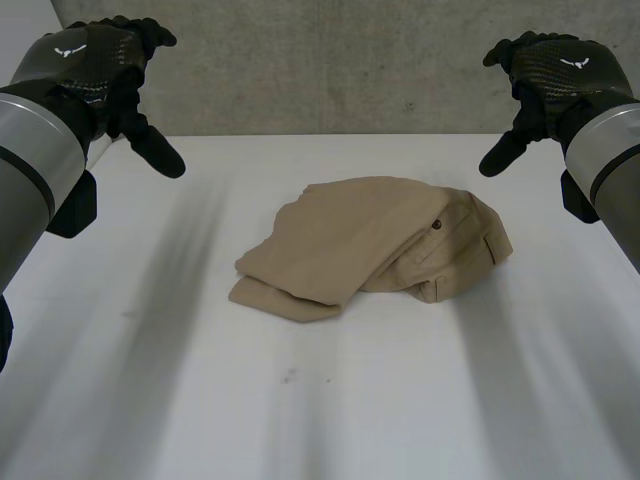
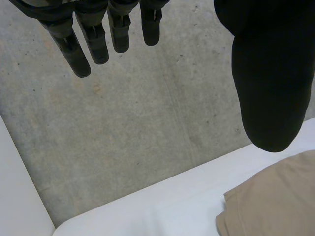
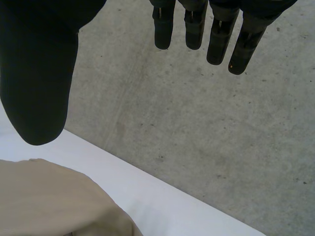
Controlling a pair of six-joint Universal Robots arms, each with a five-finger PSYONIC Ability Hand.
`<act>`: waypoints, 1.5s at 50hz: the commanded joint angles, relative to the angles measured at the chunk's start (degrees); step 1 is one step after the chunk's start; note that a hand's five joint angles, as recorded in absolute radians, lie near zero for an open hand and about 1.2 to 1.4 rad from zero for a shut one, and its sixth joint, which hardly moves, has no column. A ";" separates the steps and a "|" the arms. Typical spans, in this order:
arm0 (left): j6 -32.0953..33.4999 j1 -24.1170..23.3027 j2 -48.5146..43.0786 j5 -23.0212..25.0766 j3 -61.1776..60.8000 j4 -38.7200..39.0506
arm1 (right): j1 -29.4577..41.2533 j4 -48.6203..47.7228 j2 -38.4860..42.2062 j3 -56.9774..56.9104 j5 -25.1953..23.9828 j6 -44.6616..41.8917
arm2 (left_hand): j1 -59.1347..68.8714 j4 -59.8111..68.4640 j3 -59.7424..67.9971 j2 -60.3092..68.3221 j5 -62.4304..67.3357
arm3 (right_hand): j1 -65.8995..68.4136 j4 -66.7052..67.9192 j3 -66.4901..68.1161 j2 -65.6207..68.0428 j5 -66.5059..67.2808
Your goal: Fold the shorts.
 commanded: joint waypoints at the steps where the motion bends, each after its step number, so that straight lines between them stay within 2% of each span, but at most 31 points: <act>1: 0.09 -0.11 -0.09 0.05 -0.70 0.25 | -0.03 -0.05 0.11 -0.24 -0.88 -0.04 | -0.16 -1.76 -2.34 -1.81 -2.71 | -1.85 -3.87 -2.54 -3.06 -3.98; 6: 0.26 -0.37 -0.88 0.31 -1.31 0.51 | -0.47 -0.05 0.72 -1.38 -2.72 -0.57 | -0.16 -1.76 -2.34 -1.81 -2.71 | -1.85 -3.87 -2.54 -3.06 -3.98; 10: 0.79 -0.72 -2.72 1.45 -2.72 1.91 | -2.31 0.22 3.97 -2.70 -7.55 -3.37 | -0.11 -1.72 -2.30 -1.77 -2.66 | -1.85 -3.87 -2.54 -3.06 -3.98; 13: 2.98 -1.07 -6.68 5.05 -3.16 3.76 | -4.95 1.01 8.01 -4.36 -10.28 -7.24 | 0.90 -0.71 -1.29 -0.76 -1.65 | -1.85 -3.87 -2.54 -3.06 -3.98; 17: 6.68 -1.69 -11.33 9.10 -4.13 5.34 | -6.97 4.26 14.95 -7.88 -11.25 -9.18 | 1.07 -0.54 -1.12 -0.59 -1.48 | -1.85 -3.87 -2.54 -3.06 -3.98; 21: 8.17 -2.39 -16.87 9.72 -4.13 9.03 | -7.76 5.76 21.63 -11.04 -11.86 -7.25 | 1.57 -0.03 -0.61 -0.08 -0.98 | -1.85 -3.87 -2.54 -3.06 -3.98; 26: 8.62 -3.36 -24.60 9.89 -3.60 14.57 | -10.05 4.27 29.09 -14.38 -12.30 1.08 | 4.09 2.48 1.90 2.43 1.54 | -1.85 -3.87 -2.54 -3.06 -3.98; 31: 8.70 -3.97 -33.03 9.89 -2.02 15.89 | -10.84 1.63 34.29 -15.53 -14.85 7.95 | 13.00 11.39 10.81 11.34 10.45 | -1.85 -3.87 -2.54 -3.06 -3.98; 34: 8.79 -4.76 -35.07 9.45 -1.75 15.98 | -11.11 1.19 35.97 -15.62 -17.48 10.24 | 16.02 14.42 13.84 14.37 13.48 | -1.85 -3.87 -2.54 -3.06 -3.98; 37: 8.70 -5.29 -36.65 8.93 -1.67 16.07 | -11.11 1.27 37.11 -15.62 -19.50 10.42 | 30.28 28.68 28.10 28.63 27.73 | -1.85 -3.87 -2.54 -3.06 -3.98; 38: 8.70 -5.38 -36.74 8.84 -1.67 16.07 | -11.02 1.19 37.11 -15.62 -19.86 10.42 | 37.00 35.39 34.81 35.34 34.45 | 4.72 2.70 4.04 3.51 2.60; 39: 8.70 -5.38 -36.66 8.49 -1.67 16.15 | -11.02 1.27 37.11 -15.62 -20.12 10.42 | 52.05 50.45 49.87 50.40 49.50 | 14.45 12.43 13.76 13.24 12.32; 40: 8.70 -5.38 -36.57 8.22 -1.67 16.07 | -11.02 1.27 37.11 -15.62 -20.39 10.33 | 57.03 55.43 54.85 55.38 54.48 | 26.37 24.35 25.68 25.16 24.24; 41: 8.70 -5.38 -36.39 7.87 -1.75 16.07 | -11.02 1.19 36.94 -15.62 -20.74 10.33 | 61.91 60.31 59.73 60.26 59.36 | 50.14 48.12 49.45 48.93 48.01; 43: 8.70 -5.82 -36.13 6.56 -1.93 15.89 | -10.93 1.19 36.41 -15.62 -21.00 10.16 | 69.82 68.22 67.64 68.17 67.28 | 68.08 66.06 67.39 66.87 65.95; 47: 8.62 -7.31 -33.77 3.04 -2.89 14.40 | -10.67 1.01 32.99 -15.01 -21.27 8.32 | 69.84 68.24 67.66 68.19 67.29 | 68.15 66.13 67.46 66.94 66.02; 51: 7.83 -9.16 -28.49 1.01 -6.58 10.36 | -10.40 0.66 26.84 -12.73 -21.62 2.70 | 69.84 68.24 67.66 68.19 67.29 | 68.15 66.13 67.46 66.94 66.02; 56: 7.04 -12.75 -20.68 0.66 -14.39 6.23 | -10.23 0.66 18.84 -8.68 -21.97 -8.46 | 69.84 68.24 67.66 68.19 67.29 | 68.15 66.13 67.46 66.94 66.02; 60: 5.37 -17.06 -14.36 0.14 -18.79 5.52 | -7.51 0.75 15.85 -5.26 -25.39 -16.72 | 69.84 68.24 67.66 68.19 67.29 | 68.15 66.13 67.46 66.94 66.02; 61: 5.10 -17.59 -12.94 0.14 -19.41 5.61 | -6.46 0.75 15.23 -4.20 -26.70 -18.83 | 65.20 63.60 63.02 63.55 62.65 | 68.15 66.13 67.46 66.94 66.02; 63: 4.75 -18.12 -10.13 0.13 -20.12 5.78 | -4.26 1.01 13.04 -1.65 -29.96 -24.37 | 44.24 42.64 42.06 42.59 41.70 | 68.15 66.13 67.46 66.94 66.02; 64: 4.75 -18.04 -7.76 0.13 -20.38 5.87 | -3.64 1.18 11.90 -0.69 -31.01 -26.47 | 21.98 20.38 19.80 20.33 19.43 | 68.15 66.13 67.46 66.94 66.02; 67: 5.10 -16.56 -5.29 -0.21 -19.17 7.45 | -2.15 1.27 7.15 4.14 -33.75 -35.87 | 5.16 3.55 2.97 3.50 2.61 | 68.15 66.13 67.46 66.94 66.02; 69: 5.19 -14.27 -4.93 -0.57 -17.93 9.11 | -1.53 1.36 4.26 6.78 -33.92 -41.92 | 3.59 1.99 1.41 1.94 1.04 | 68.15 66.13 67.46 66.94 66.02; 71: 5.28 -10.50 -5.36 -0.57 -15.66 12.79 | -1.00 1.45 2.67 8.10 -33.92 -45.02 | 3.42 1.82 1.24 1.77 0.88 | 68.15 66.13 67.46 66.94 66.02; 75: 5.36 -7.41 -8.07 0.74 -11.09 19.29 | 1.63 1.36 -1.55 11.18 -33.75 -49.17 | 2.92 1.32 0.73 1.27 0.37 | 68.15 66.13 67.46 66.94 66.02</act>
